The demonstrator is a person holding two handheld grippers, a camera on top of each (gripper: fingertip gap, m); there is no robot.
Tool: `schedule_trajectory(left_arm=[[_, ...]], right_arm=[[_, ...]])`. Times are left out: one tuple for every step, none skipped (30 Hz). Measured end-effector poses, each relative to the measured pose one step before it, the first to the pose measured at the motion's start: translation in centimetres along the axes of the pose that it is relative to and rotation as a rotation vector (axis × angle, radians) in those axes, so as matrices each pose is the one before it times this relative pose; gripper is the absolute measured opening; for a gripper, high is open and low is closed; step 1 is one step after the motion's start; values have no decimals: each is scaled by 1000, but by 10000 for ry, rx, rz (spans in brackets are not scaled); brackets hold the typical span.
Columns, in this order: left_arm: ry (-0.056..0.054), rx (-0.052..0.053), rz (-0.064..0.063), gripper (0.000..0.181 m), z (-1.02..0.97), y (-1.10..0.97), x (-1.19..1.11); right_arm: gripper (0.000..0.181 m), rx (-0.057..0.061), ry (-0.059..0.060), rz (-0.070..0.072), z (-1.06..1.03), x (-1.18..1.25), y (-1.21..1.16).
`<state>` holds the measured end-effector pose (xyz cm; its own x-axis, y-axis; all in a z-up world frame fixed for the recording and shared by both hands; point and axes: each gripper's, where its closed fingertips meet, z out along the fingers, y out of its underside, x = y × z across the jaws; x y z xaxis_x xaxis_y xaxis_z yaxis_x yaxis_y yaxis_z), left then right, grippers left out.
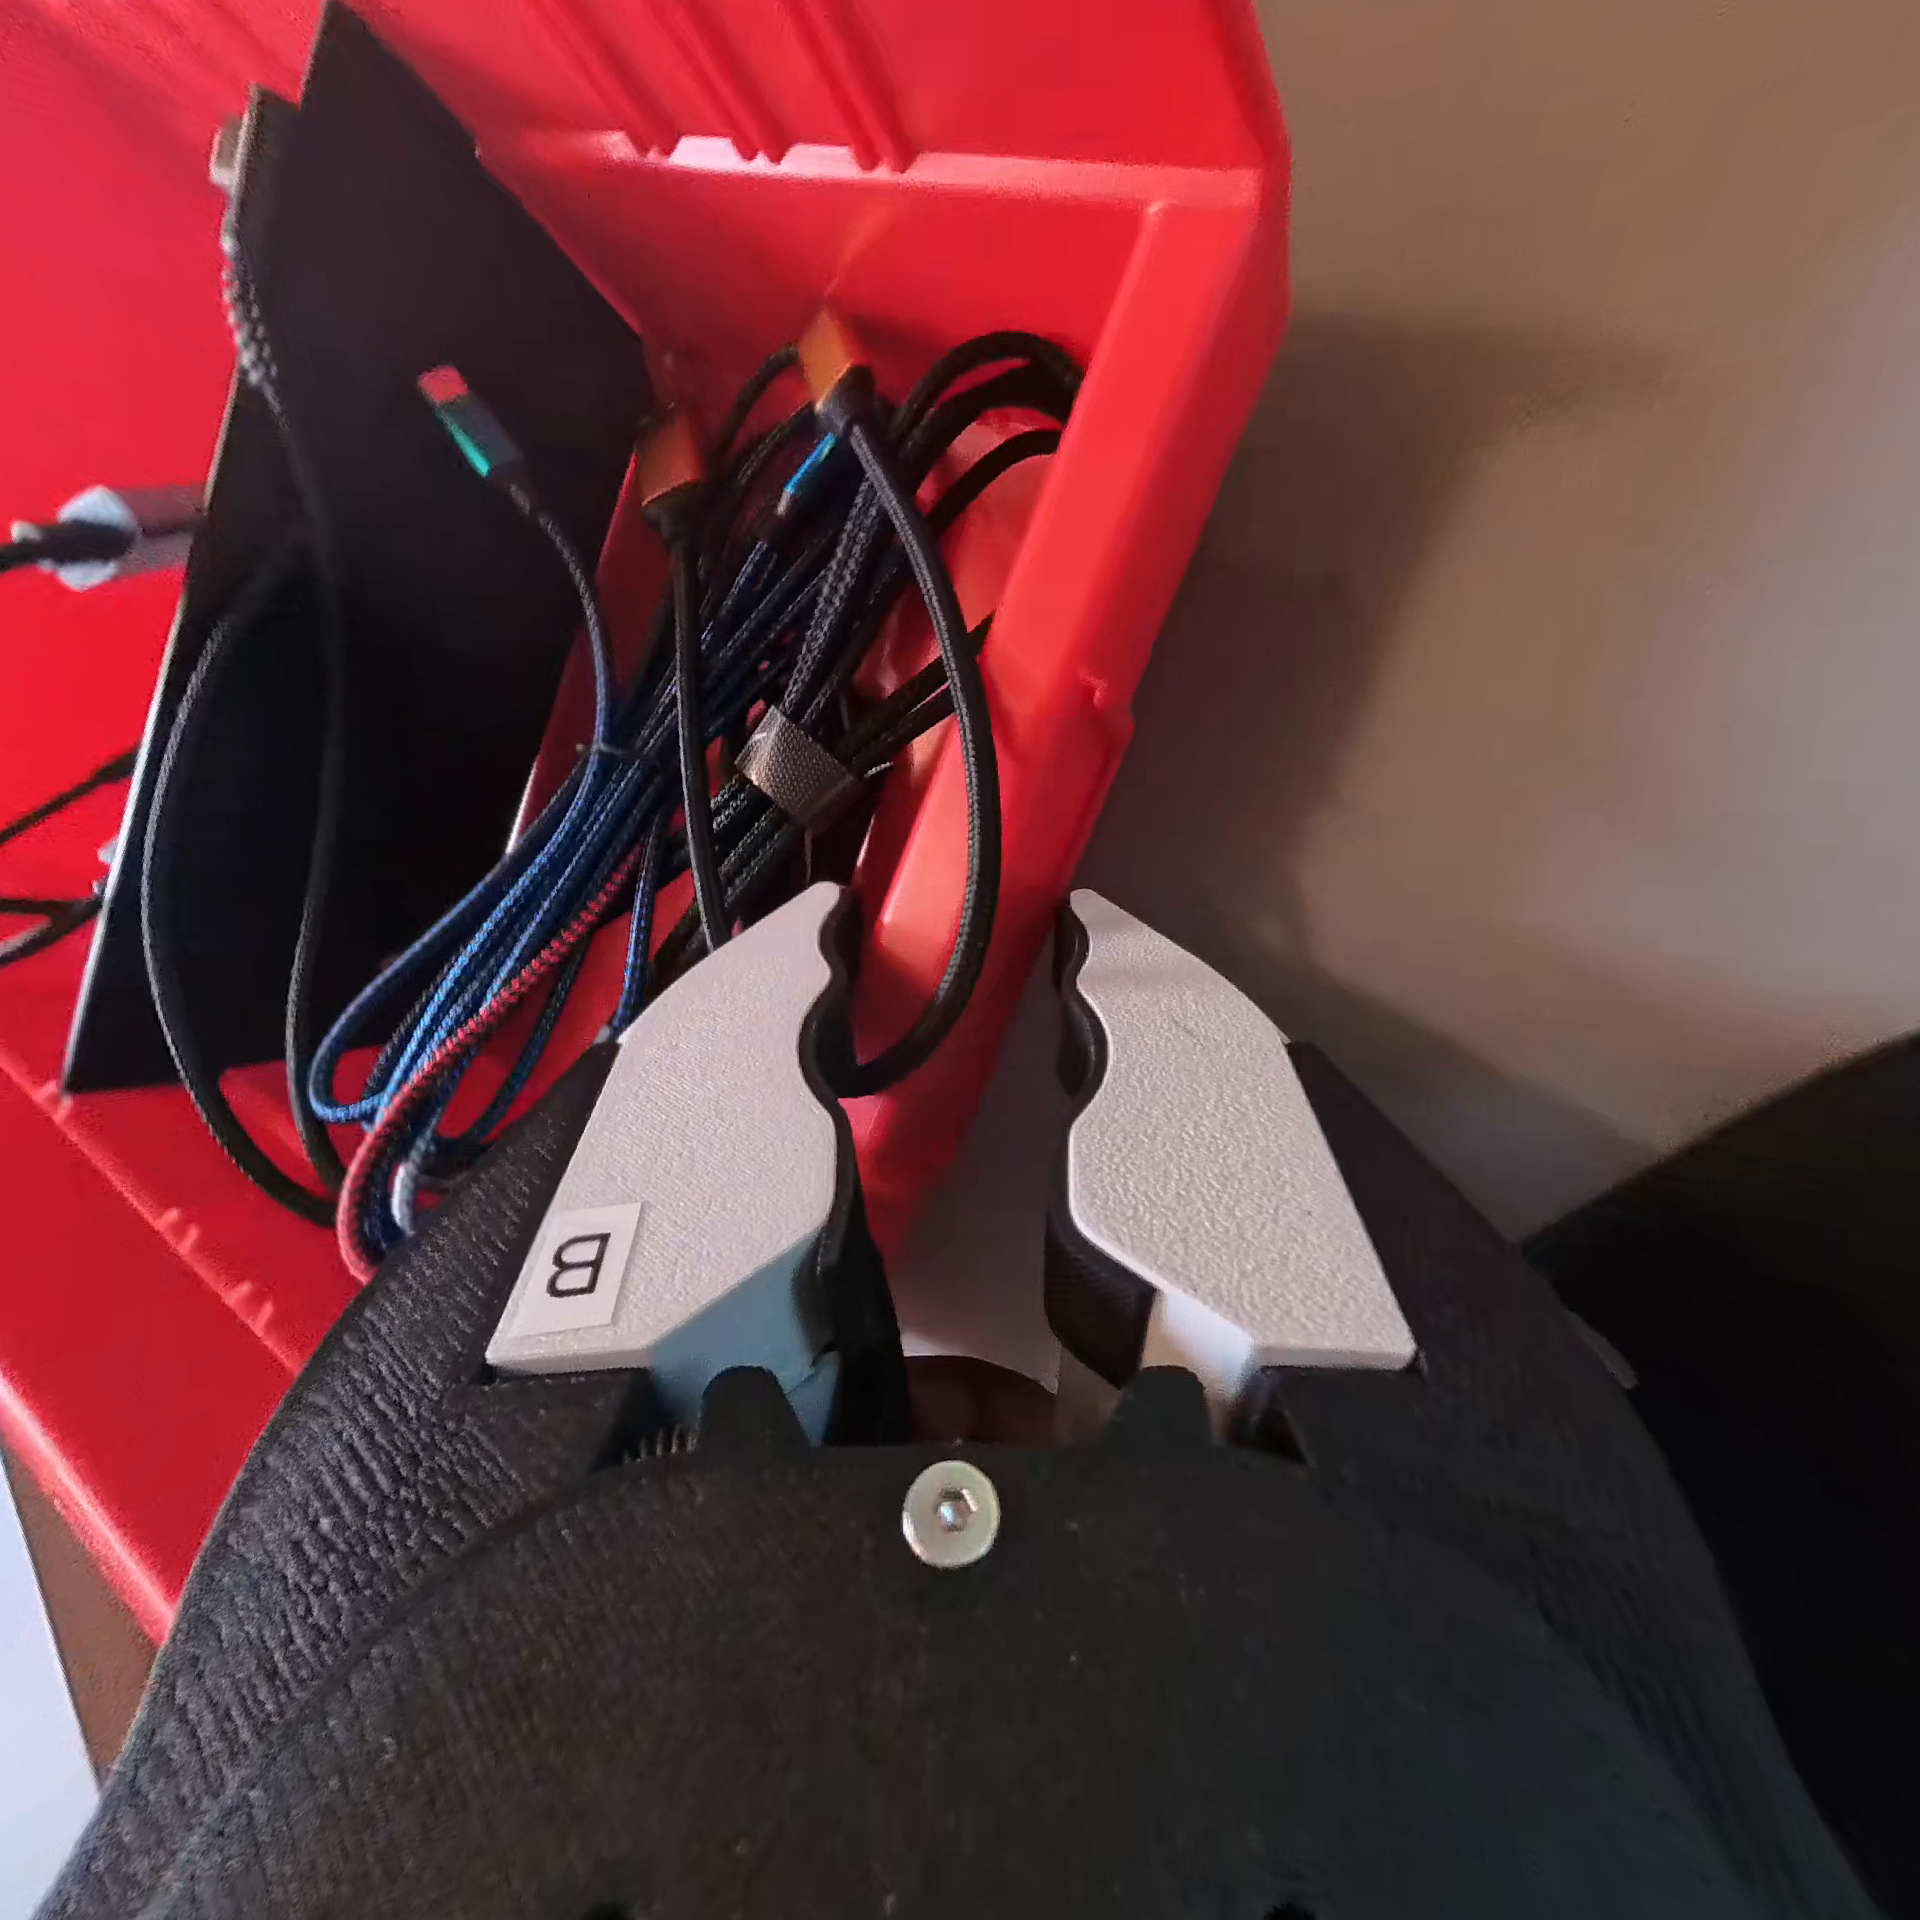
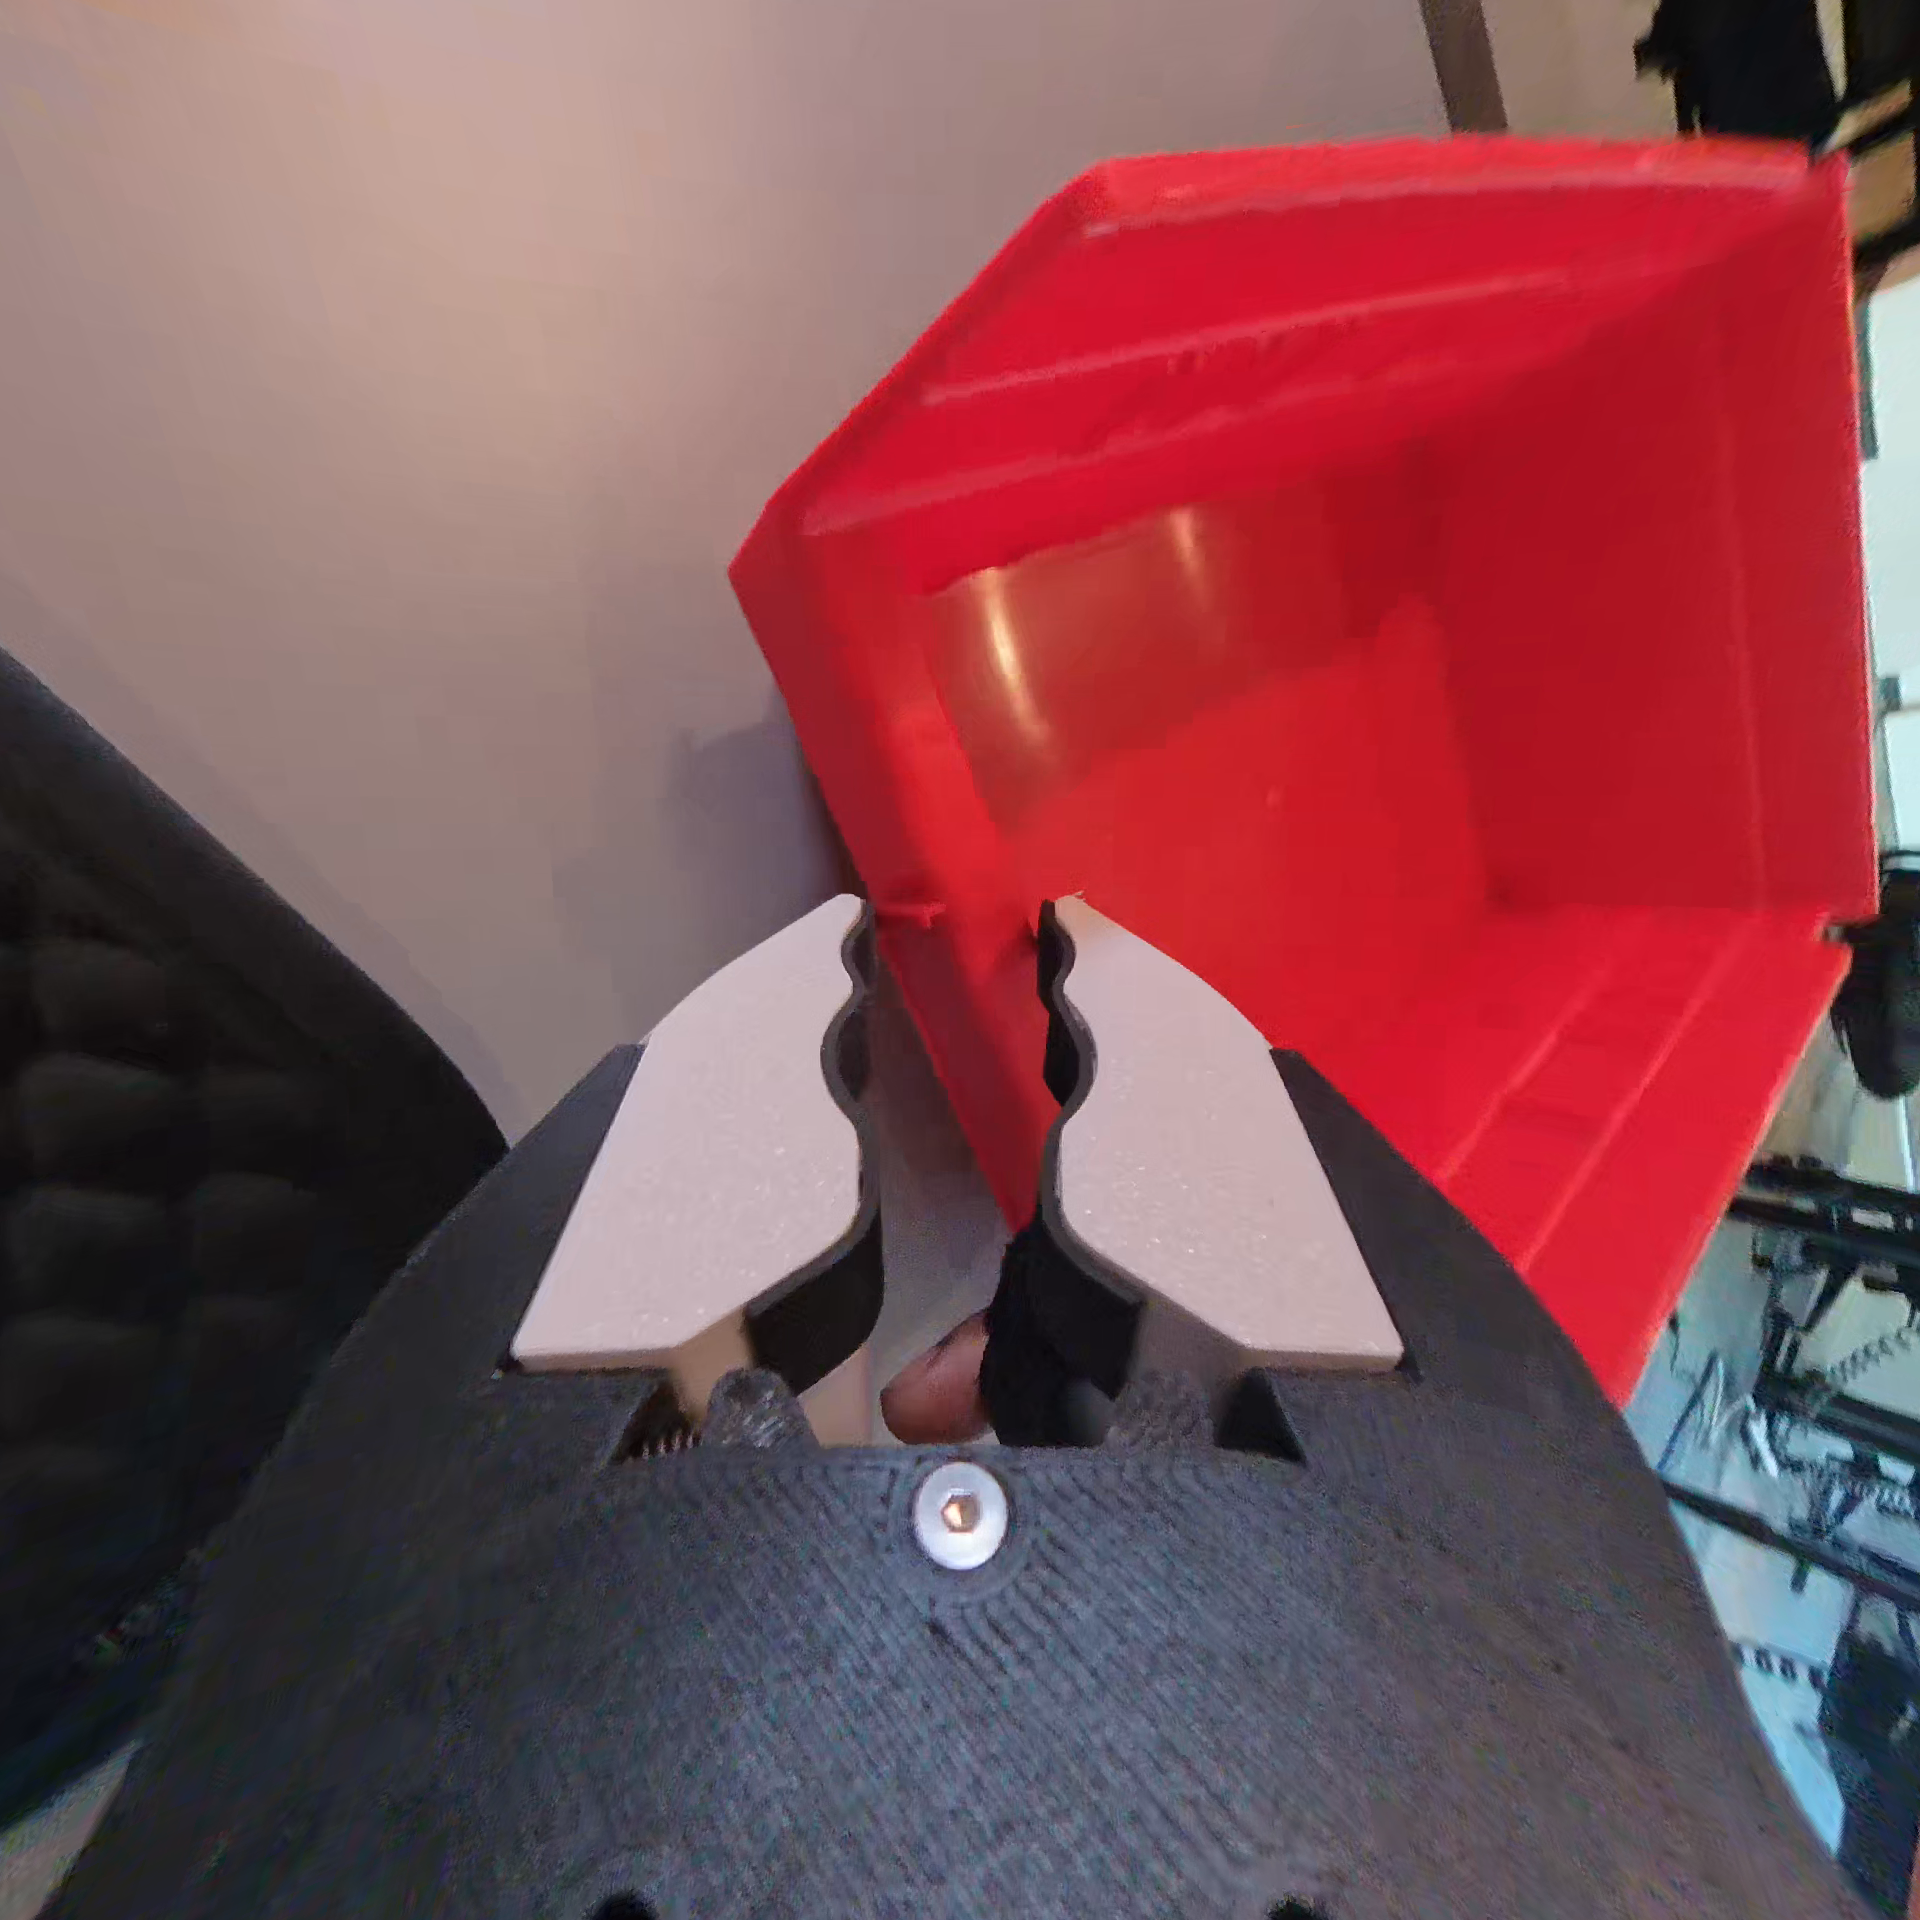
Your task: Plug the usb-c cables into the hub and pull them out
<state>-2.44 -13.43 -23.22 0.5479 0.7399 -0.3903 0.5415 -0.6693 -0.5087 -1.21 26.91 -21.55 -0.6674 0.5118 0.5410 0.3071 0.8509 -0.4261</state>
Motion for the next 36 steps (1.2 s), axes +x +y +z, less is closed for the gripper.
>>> schedule_trajectory(left_arm=[[51,-17,-30,37,-398,805,-277],[76,-2,49,37,-417,810,-250],[115,45,119,37,-433,791,-173],[168,-10,27,37,-464,803,-108],[143,-29,142,37,-468,812,-79],[112,-62,95,38,-473,818,-83],[94,-66,112,38,-444,790,-63],[46,-19,192,40,-413,767,-61],[58,-12,18,37,-415,733,-49],[48,-21,24,38,-407,745,-66],[41,-26,14,40,-402,764,-67],[59,-43,19,40,-413,739,-37],[27,-18,210,40,-388,737,-32],[38,21,191,40,-391,685,1],[81,48,104,38,-381,653,34],[95,60,12,40,-370,635,32],[71,47,69,38,-354,633,1],[20,29,174,40,-354,622,16],[11,-7,76,38,-350,555,68],[-3,-27,-22,39,-354,426,72],[-13,88,-53,42,-421,153,156],[74,395,-84,47,-628,-376,325],[93,643,-196,51,-861,-867,321],[151,757,-251,54,-1021,-1189,343],[108,842,-199,56,-1118,-1473,239],[-30,864,-107,57,-1084,-1704,-34],[-157,722,-32,58,-910,-1698,-380],[-177,437,6,59,-621,-1397,-642],[-206,99,59,61,-324,-978,-911],[-266,-191,217,64,-37,-546,-1186],[-468,-411,459,62,192,-194,-1602],[-624,-501,612,62,460,10,-1896],[-467,-519,647,58,734,156,-1682],[-366,-554,675,54,971,370,-1440],[-240,-533,672,50,1121,551,-1100],[-78,-369,575,47,1112,496,-679]], right_arm=[[31,-206,88,166,-243,335,835],[31,-197,82,202,-251,363,890],[31,-135,64,219,-249,347,842],[32,-42,31,219,-231,282,748],[32,46,-9,211,-218,209,617],[32,73,-31,206,-226,132,532],[32,37,-42,204,-237,93,475],[32,7,-52,158,-246,37,437],[32,-12,-38,118,-233,26,395],[32,-41,-13,120,-245,62,378],[32,-72,8,115,-243,84,390],[32,-118,20,109,-252,96,488],[32,-125,51,110,-283,150,554],[32,-130,53,106,-281,168,609],[32,-95,50,95,-297,169,612],[32,-73,34,80,-282,174,603],[32,-52,36,77,-256,175,557],[32,-57,30,89,-229,170,527],[32,-62,4,126,-245,136,426],[34,-41,-39,242,-273,68,296],[46,106,-76,356,-386,76,-48],[55,377,-156,394,-553,-4,-582],[62,671,-94,316,-731,39,-1158],[66,925,-4,140,-838,16,-1674],[68,1161,-1,-55,-835,-182,-2175],[67,1395,-79,-213,-706,-512,-2644],[64,1508,-241,-244,-456,-887,-2880],[59,1487,-456,-115,-81,-1244,-2848],[54,1394,-704,100,368,-1599,-2595],[52,1212,-951,277,803,-1915,-2097],[51,1000,-1033,363,1164,-1984,-1472],[51,825,-902,359,1412,-1727,-846],[51,524,-689,259,1463,-1364,-122],[51,336,-403,170,1404,-879,342],[50,234,-201,123,1211,-547,605],[50,187,-137,179,959,-358,726]])
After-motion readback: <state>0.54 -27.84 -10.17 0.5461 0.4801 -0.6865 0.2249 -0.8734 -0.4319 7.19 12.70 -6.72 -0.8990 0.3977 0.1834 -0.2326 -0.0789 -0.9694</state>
